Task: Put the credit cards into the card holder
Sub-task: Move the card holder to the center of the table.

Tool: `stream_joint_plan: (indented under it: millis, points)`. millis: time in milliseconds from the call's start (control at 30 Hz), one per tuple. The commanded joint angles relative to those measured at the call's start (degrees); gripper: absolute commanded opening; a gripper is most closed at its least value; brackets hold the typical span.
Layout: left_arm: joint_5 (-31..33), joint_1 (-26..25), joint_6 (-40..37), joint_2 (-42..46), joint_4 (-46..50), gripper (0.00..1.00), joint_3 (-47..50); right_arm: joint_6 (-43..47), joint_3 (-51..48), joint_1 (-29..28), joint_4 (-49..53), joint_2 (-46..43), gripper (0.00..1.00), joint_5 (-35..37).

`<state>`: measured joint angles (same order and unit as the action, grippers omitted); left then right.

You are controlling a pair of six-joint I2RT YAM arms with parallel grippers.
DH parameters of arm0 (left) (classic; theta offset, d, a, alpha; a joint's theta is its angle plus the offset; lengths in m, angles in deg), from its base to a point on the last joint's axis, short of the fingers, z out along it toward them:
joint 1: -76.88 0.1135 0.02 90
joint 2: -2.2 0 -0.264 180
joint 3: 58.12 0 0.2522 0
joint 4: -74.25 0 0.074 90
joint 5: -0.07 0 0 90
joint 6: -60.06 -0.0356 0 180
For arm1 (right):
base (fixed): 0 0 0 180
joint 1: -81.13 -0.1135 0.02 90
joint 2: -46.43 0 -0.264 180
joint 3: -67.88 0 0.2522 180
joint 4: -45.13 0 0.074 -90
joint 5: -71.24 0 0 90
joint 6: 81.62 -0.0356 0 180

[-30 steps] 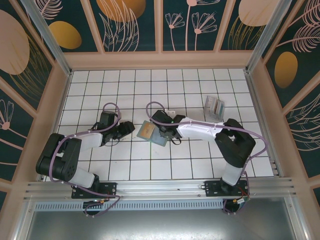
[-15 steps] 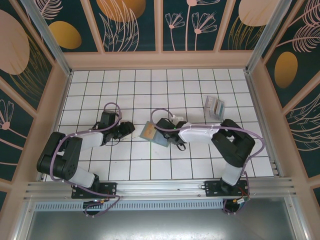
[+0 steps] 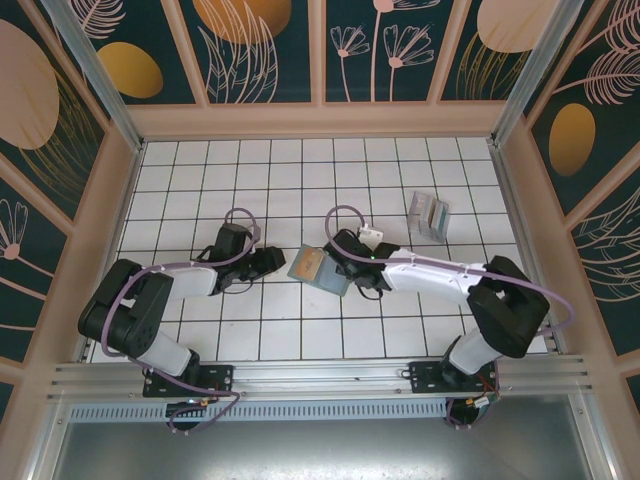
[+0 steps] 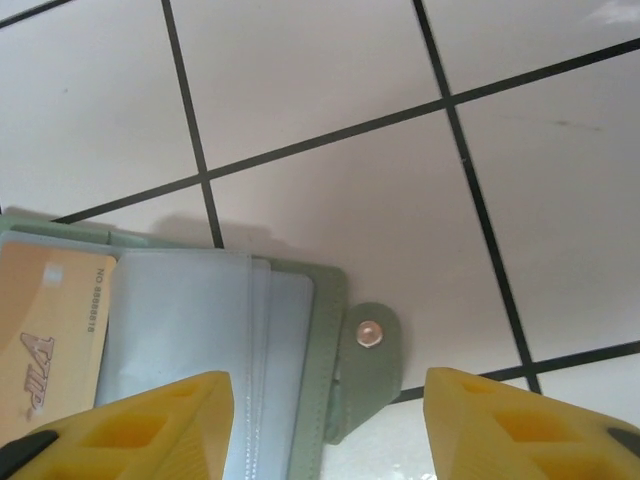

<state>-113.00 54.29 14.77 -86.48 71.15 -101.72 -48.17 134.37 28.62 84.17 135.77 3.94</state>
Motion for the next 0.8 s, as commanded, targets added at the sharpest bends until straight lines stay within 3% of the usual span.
stream_joint_plan:
  millis: [0, 133, 467, 667, 767]
  points:
    - [-0.7, -0.3, 0.2, -1.5, -1.3, 0.49, -1.3, -5.5, 2.8, 0.9, 4.1, 4.6, 0.54, -2.0]
    - [0.1, -0.3, -0.3, -1.5, -0.6, 0.48, -1.3, -7.0, 0.8, 2.7, 1.3, 4.5, 0.52, -7.8]
    - [0.5, -0.4, -0.1, -3.0, -1.0, 0.45, -1.2, -3.7, 1.2, 2.3, 2.4, 10.3, 0.41, -6.5]
    - [2.8, -0.4, 0.3, -1.4, -0.6, 0.44, 0.2, -6.0, 2.2, -0.1, 9.5, 7.6, 0.40, 3.4]
    - [3.9, -0.4, -0.2, -1.3, 0.7, 0.44, -0.4, -5.9, -0.1, 0.0, 8.0, 4.6, 0.30, 4.0]
